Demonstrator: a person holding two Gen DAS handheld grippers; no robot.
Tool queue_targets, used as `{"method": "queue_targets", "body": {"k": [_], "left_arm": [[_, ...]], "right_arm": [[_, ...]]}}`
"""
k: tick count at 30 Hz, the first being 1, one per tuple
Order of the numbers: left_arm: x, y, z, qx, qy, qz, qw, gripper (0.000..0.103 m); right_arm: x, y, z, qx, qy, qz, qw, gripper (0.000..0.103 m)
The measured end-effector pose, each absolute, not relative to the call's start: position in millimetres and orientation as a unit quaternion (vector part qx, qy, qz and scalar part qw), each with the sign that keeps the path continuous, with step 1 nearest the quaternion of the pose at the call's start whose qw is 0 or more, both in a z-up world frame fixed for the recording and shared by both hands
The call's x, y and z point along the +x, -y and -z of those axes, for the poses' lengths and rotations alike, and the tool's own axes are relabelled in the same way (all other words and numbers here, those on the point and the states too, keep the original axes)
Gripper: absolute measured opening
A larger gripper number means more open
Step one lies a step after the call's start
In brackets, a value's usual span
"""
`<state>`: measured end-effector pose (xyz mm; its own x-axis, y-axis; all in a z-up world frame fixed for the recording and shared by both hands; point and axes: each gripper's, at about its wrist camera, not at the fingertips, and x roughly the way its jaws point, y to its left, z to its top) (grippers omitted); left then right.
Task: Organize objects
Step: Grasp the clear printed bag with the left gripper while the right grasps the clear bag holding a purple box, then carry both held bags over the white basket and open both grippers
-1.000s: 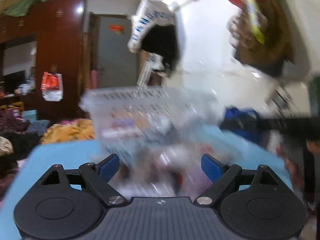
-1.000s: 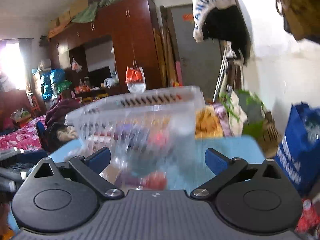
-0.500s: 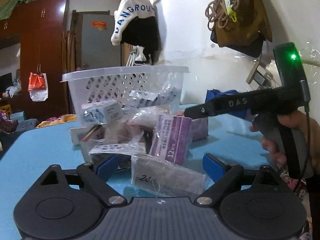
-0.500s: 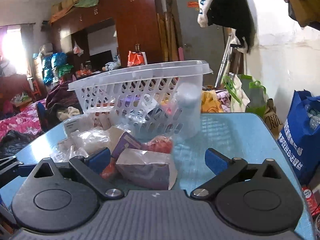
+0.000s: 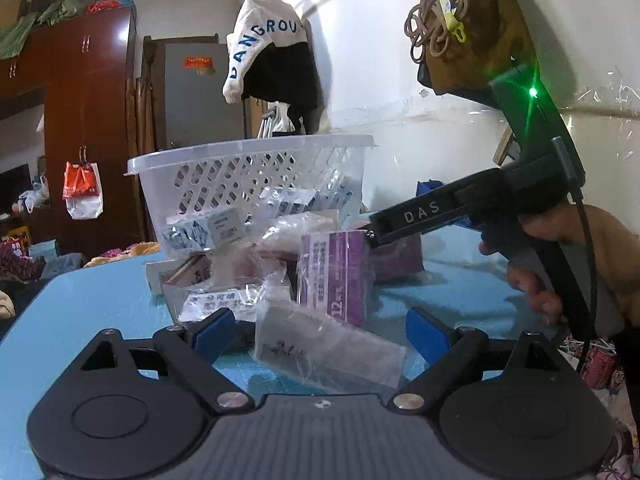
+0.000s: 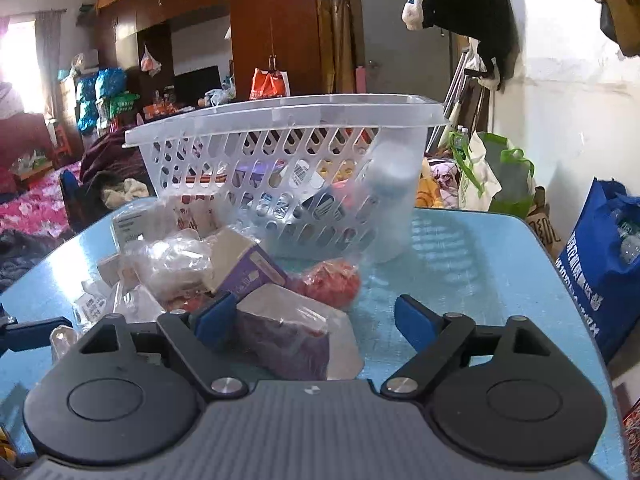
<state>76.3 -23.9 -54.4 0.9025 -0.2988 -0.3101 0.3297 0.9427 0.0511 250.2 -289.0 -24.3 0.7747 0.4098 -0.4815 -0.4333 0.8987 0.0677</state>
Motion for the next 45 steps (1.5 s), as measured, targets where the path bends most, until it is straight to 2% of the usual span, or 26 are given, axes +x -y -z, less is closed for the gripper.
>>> {"method": "queue_targets", "body": {"k": [3,16,18,19,20,22,37,45], "left_arm": [[75,22,55,0.056,-0.152,0.158,0.974,0.094],[78,21,64,0.069,-0.165,0.15,0.972,0.094],[78,21,64,0.069,-0.164,0.153,0.972,0.094],[79,21,64,0.067,-0.164,0.154,0.972,0.091],[79,20,64,0.063,-0.164,0.157,0.972,0.083],[80,17,64,0.053,-0.164,0.159,0.972,0.082],[65,-7,47,0.024,-0.113,0.145,0.983,0.082],[68,-22,42,0.002,-0.103,0.139,0.985,0.082]], "right_arm": [[247,293,25,-0.014,-0.247,-0.238,0.939,0.069],[237,307,24,-0.018,-0.263,-0.287,0.921,0.072],[240,303,25,-0.027,-0.273,-0.289,0.917,0.066],[241,301,25,-0.033,-0.276,-0.286,0.917,0.064],[241,299,26,-0.038,-0.278,-0.283,0.917,0.059],[239,297,27,-0.045,-0.276,-0.28,0.918,0.05],[215,319,20,0.004,-0.171,-0.264,0.949,0.045],[217,324,19,0.03,-0.158,-0.258,0.953,0.044]]}}
